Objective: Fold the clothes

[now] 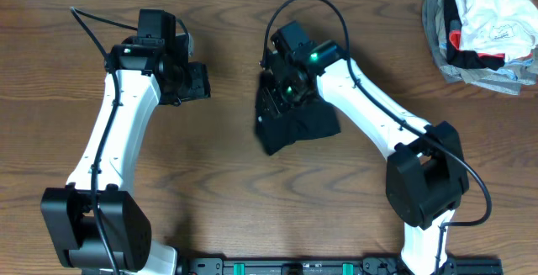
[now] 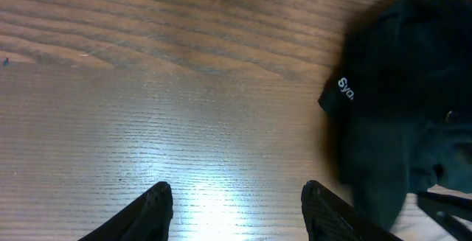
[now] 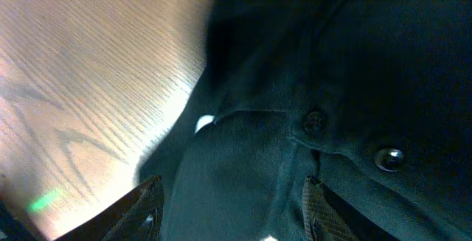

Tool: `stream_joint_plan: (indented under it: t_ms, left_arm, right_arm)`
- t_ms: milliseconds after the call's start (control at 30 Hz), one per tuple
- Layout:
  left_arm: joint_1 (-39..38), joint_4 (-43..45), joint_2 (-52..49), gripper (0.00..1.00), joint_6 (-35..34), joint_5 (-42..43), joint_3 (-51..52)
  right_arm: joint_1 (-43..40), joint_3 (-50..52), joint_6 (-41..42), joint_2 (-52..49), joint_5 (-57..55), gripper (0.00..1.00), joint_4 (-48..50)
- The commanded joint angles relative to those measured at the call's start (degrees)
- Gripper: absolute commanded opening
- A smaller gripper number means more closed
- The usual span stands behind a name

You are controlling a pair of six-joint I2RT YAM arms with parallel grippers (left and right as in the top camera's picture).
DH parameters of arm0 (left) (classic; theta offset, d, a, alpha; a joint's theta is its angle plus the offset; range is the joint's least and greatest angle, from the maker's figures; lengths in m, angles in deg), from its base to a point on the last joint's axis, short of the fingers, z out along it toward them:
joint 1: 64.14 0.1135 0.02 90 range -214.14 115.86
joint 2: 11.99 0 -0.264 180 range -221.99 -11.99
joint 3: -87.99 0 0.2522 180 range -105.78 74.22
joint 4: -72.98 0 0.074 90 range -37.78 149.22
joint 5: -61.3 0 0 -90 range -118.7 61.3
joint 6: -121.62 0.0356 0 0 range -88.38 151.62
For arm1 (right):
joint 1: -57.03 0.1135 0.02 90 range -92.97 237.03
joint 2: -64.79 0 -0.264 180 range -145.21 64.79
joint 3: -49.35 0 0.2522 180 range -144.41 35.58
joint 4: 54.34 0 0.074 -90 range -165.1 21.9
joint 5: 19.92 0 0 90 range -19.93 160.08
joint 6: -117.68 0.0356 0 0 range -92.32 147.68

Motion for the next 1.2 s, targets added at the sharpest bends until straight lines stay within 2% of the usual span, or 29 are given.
stream_joint_plan:
  t_ms: [0,267,433,633,867,1167]
  left_arm:
    - [0.2,0.04,-0.2,0.58,0.76,-0.57,0.61]
    - [0.2,0.46,-0.2,0.58,0.79,-0.57,0.61]
    - [0.2,0.44,-0.2,0.58,0.79,-0.57,0.61]
    - [0.2,0.44,-0.2,0.58,0.79,-0.74,0.61]
    - [0.2,0.46,-0.2,0.58,0.76,-0.74,0.61]
    - [0.2,0.48,-0.2,0.58,0.79,-0.74,0.61]
  right_arm:
    - [-1.38,-3.39,-0.87,0.0,0.22,0.58,-0.9]
    - [-2.69,-4.0,-2.12,-0.26,-4.63,0.54,-2.89]
    - [-4.98,-4.0,-2.1,-0.33,-8.7,0.63,-4.26]
    - [-12.94,-3.82,-4.39,-0.33,-0.13,0.84,-4.31]
    - [-22.05,-1.46,-12.24,-0.61,14.21,0.98,-4.61]
    - [-23.71,10.49,-13.92,-0.61,23.69,0.99,4.26]
